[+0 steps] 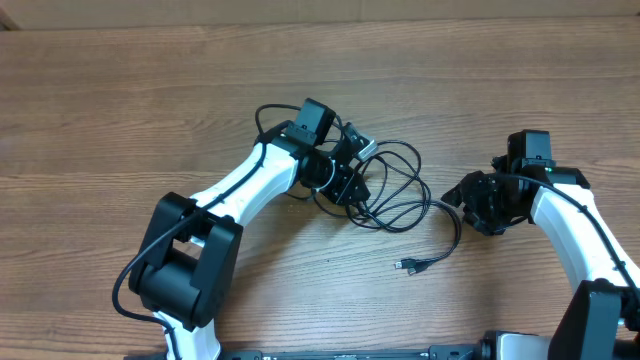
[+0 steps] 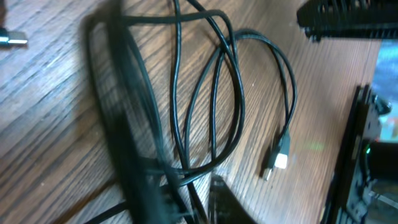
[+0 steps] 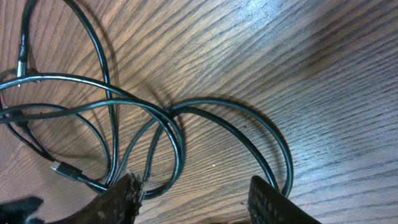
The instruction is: Untangle cables
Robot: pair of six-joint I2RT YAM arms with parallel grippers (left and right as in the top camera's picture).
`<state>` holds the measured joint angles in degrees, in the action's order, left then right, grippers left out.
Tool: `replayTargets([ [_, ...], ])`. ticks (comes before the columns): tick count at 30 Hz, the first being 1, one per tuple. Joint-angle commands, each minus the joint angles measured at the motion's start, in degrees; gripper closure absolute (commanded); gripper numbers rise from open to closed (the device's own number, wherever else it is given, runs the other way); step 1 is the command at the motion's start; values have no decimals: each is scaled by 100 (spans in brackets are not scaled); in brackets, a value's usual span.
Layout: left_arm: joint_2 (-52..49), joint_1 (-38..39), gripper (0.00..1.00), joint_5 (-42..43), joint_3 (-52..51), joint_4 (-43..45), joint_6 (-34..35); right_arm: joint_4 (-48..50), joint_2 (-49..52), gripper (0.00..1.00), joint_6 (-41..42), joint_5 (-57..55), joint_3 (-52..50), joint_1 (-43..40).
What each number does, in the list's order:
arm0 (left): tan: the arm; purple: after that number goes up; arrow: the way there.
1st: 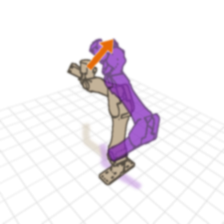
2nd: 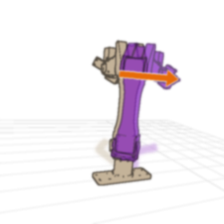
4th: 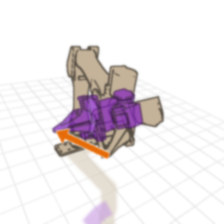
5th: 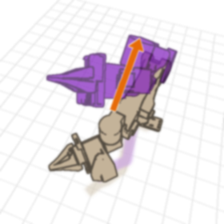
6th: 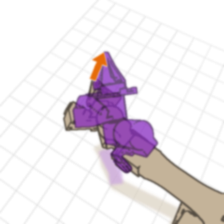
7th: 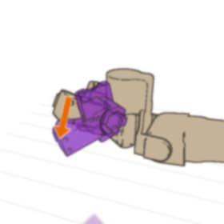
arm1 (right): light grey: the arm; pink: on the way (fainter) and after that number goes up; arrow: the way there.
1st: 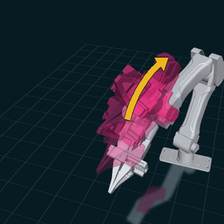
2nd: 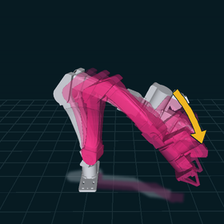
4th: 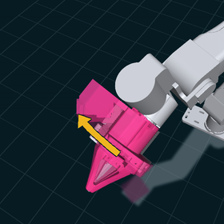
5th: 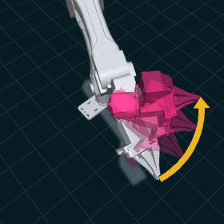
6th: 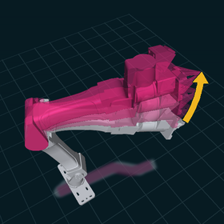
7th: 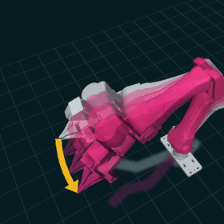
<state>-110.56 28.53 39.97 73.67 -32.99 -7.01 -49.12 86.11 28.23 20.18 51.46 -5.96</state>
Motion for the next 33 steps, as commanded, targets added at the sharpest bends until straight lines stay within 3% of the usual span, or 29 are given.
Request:
replayTargets([
  [1,162,46,96,-35,44,52,317,11,7,46,-70,26,24,22],
  [13,553,-496,96,2127,1364,-387,315,111,7,46,-339,98,24,22],
  [22,1292,-496,95,2048,1554,-444,313,278,7,46,-520,306,24,22],
  [33,2671,-501,96,935,1554,-9,319,289,7,46,-625,352,24,22],
])
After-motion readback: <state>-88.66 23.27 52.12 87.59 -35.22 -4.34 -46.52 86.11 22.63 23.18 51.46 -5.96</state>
